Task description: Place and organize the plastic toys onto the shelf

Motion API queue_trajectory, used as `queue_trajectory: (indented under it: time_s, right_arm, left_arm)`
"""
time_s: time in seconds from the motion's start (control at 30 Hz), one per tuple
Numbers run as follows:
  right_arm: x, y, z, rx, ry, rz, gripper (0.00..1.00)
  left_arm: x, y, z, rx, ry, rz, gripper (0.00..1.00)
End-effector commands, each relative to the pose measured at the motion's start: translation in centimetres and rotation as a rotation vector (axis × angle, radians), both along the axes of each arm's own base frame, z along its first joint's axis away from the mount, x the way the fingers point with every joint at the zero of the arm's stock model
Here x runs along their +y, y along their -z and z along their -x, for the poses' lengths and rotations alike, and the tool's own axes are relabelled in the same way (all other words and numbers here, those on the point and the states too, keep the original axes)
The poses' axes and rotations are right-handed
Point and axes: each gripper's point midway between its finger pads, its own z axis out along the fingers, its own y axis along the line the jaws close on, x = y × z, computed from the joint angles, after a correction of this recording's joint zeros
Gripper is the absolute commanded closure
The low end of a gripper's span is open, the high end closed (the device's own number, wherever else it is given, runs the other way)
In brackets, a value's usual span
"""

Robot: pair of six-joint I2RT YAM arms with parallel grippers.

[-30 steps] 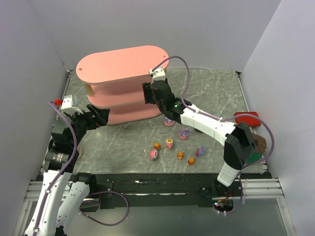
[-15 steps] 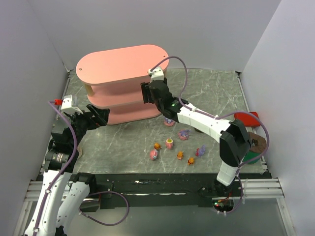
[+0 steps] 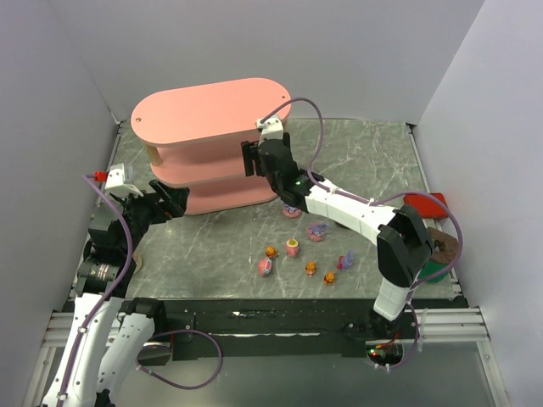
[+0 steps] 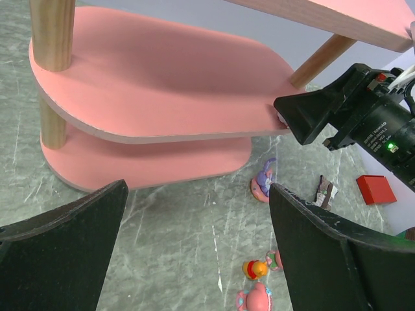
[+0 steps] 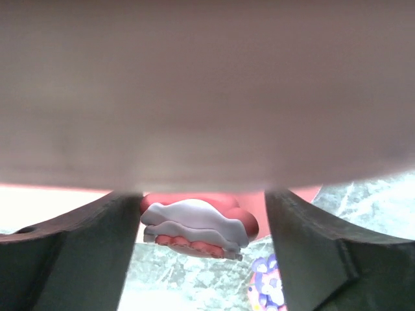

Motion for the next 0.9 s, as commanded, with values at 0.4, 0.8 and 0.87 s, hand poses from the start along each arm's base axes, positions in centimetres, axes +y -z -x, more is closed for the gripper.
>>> queue_trajectory:
  time_s: [0.4, 0.8, 0.87]
  right_arm:
    - [-1.3, -3.1, 1.9, -0.06, -0.03, -0.094, 0.0]
    - [-2.2, -4.8, 5.0, -0.052, -0.129, -0.109, 0.0]
    - [-2.4, -4.0, 6.0, -0.018, -0.155, -0.104, 0.0]
  left_arm:
    - [0.2, -0.8, 0.0, -0.033, -0.005, -0.011, 0.04]
    - [0.3, -0.7, 0.1, -0.034, -0.011, -0.013, 0.04]
    - [0.3, -0.7, 0.1, -0.034, -0.011, -0.015, 0.04]
